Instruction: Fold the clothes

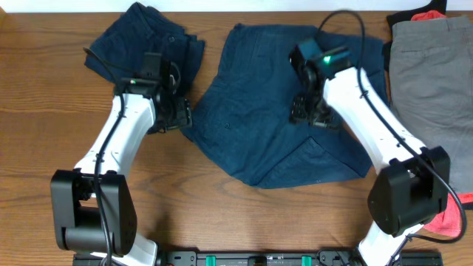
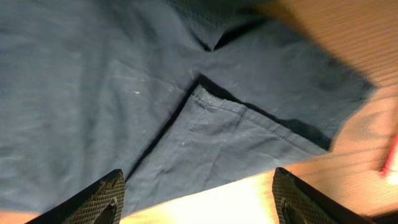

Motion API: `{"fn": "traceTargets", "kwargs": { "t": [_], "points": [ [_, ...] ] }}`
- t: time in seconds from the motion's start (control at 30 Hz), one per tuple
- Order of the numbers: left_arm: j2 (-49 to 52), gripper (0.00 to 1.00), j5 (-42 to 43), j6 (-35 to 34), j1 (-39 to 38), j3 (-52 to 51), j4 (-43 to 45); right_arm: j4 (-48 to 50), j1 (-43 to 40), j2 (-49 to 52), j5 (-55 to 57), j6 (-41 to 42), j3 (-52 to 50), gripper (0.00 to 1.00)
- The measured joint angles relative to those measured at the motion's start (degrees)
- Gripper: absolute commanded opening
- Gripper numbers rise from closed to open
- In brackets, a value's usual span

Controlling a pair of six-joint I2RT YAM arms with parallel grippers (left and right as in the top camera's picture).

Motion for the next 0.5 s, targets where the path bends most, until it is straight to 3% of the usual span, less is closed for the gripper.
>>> {"fn": "traceTargets", "kwargs": {
  "t": [0.2, 0.5],
  "points": [
    [0.1, 0.69, 0.5, -2.4, -0.1, -7.9, 8.9, 7.2, 0.0, 0.0, -2.1, 0.9, -10.5, 0.71],
    [2.1, 0.69, 0.5, -4.3, -3.7, -15.3, 21.4, 14.6, 0.0, 0.0, -3.4, 1.3, -16.9, 0.66]
  ]
}}
